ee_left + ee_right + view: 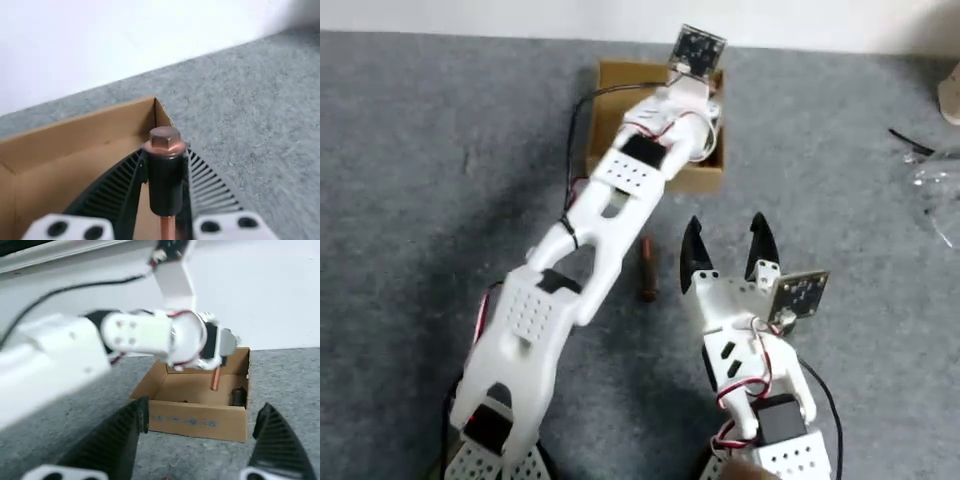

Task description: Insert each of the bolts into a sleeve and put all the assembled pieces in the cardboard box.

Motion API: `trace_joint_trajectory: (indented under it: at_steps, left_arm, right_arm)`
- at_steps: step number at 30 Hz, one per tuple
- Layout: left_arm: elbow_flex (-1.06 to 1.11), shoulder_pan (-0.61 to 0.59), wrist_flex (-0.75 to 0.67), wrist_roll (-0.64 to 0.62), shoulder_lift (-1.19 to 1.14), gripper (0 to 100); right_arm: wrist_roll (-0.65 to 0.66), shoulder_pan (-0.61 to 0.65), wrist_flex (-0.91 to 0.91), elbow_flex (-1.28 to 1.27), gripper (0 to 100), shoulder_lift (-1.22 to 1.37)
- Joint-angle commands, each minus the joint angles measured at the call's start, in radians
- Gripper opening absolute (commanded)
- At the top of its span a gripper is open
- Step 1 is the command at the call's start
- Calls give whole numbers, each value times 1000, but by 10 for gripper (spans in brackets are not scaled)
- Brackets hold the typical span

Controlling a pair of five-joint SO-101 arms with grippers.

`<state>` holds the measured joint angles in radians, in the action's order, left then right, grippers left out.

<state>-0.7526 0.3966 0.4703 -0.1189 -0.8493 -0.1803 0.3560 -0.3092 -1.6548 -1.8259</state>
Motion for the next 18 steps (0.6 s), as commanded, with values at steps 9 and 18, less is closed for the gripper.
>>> trace_joint_trajectory:
  at_steps: [9, 18]
  left_arm:
    - [-312, -4, 115, -9, -99, 56]
    - [-334, -2, 157, -9, -101, 67]
  right_arm:
    - [12, -15, 35, 7, 307, -13]
    - [14, -15, 35, 7, 307, -13]
